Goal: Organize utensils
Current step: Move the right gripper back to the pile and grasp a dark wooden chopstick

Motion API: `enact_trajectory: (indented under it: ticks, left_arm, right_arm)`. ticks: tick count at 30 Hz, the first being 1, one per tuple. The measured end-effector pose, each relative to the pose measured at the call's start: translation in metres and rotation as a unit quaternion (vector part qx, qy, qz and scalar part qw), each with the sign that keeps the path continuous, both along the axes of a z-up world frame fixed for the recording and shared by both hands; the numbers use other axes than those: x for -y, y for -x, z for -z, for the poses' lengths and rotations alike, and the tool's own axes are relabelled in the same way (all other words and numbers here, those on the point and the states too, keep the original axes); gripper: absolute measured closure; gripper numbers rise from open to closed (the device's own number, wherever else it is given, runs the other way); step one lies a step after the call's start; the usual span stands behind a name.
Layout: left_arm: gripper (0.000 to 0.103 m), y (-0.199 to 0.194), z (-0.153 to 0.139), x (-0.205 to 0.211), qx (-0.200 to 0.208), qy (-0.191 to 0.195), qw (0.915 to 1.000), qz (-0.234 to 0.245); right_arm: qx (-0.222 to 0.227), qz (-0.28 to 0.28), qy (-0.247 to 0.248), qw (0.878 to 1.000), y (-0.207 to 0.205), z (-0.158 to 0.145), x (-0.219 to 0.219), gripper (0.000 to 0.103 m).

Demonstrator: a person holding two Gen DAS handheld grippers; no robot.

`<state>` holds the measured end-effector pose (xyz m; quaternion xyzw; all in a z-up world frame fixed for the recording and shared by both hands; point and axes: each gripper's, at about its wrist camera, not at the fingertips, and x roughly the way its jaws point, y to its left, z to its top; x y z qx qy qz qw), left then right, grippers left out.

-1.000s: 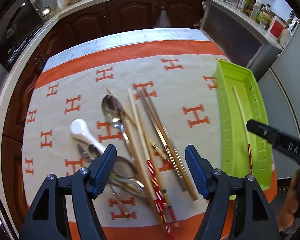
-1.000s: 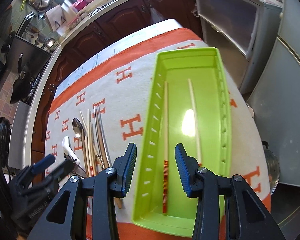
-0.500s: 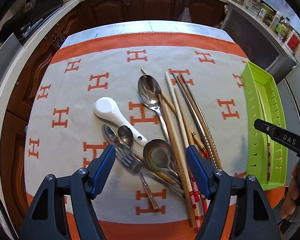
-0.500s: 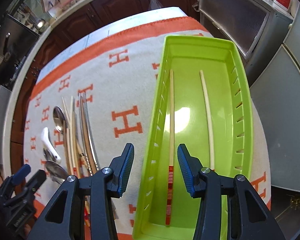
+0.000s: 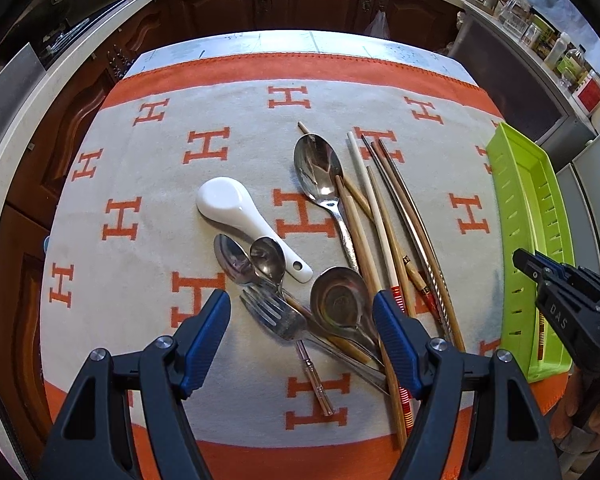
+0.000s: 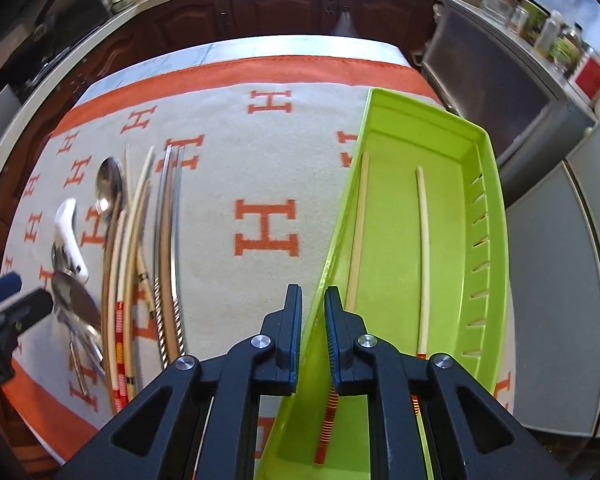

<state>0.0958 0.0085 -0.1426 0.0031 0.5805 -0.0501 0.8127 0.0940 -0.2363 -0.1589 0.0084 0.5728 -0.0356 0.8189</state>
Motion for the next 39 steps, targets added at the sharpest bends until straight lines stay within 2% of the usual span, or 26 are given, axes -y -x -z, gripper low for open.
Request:
enact_trajectory:
  ticks: [5, 11, 17, 25, 28, 30, 32, 35, 39]
  left_arm:
    - [0.031, -0.001, 0.003, -0.006, -0.006, 0.0, 1.0, -0.008]
    - [0.03, 0.0, 0.0, -0.011, -0.003, -0.002, 0.9999, -0.012]
    - [0.03, 0.002, -0.009, -0.012, 0.004, 0.0, 1.0, -0.009]
    - [0.032, -0.01, -0.038, -0.008, 0.012, 0.03, 0.9993, 0.018]
    - [0.041, -0.021, -0.047, -0.006, 0.008, 0.048, 0.9985, 0.025]
    - [0.049, -0.028, -0.047, -0.006, -0.007, 0.073, 0.997, 0.026]
    - [0.064, -0.034, -0.043, -0.006, -0.02, 0.087, 0.9957, 0.025]
    - [0.082, -0.039, -0.031, -0.004, -0.038, 0.092, 0.9947, 0.022]
    - [0.083, -0.04, -0.011, -0.004, -0.069, 0.098, 0.9927, 0.015]
  right_arm:
    - [0.005, -0.039, 0.012, 0.999, 0.011, -0.003, -0.014, 0.093]
    - [-0.005, -0.061, 0.009, 0.998, 0.017, -0.004, -0.024, 0.093]
    - [-0.026, -0.025, -0.053, 0.998, 0.012, -0.016, -0.01, 0.089]
    - [0.018, -0.035, -0.1, 0.994, 0.004, -0.067, -0.016, 0.089]
    - [0.0, -0.054, -0.135, 0.989, -0.008, -0.071, -0.026, 0.089]
    - [-0.027, -0.061, -0.151, 0.986, -0.019, -0.063, -0.033, 0.089]
    - [-0.05, -0.058, -0.144, 0.987, -0.029, -0.051, -0.038, 0.089]
    - [-0.084, -0.059, -0.146, 0.984, -0.039, -0.03, -0.044, 0.09]
    - [-0.11, -0.057, -0.137, 0.983, -0.047, -0.011, -0.047, 0.092]
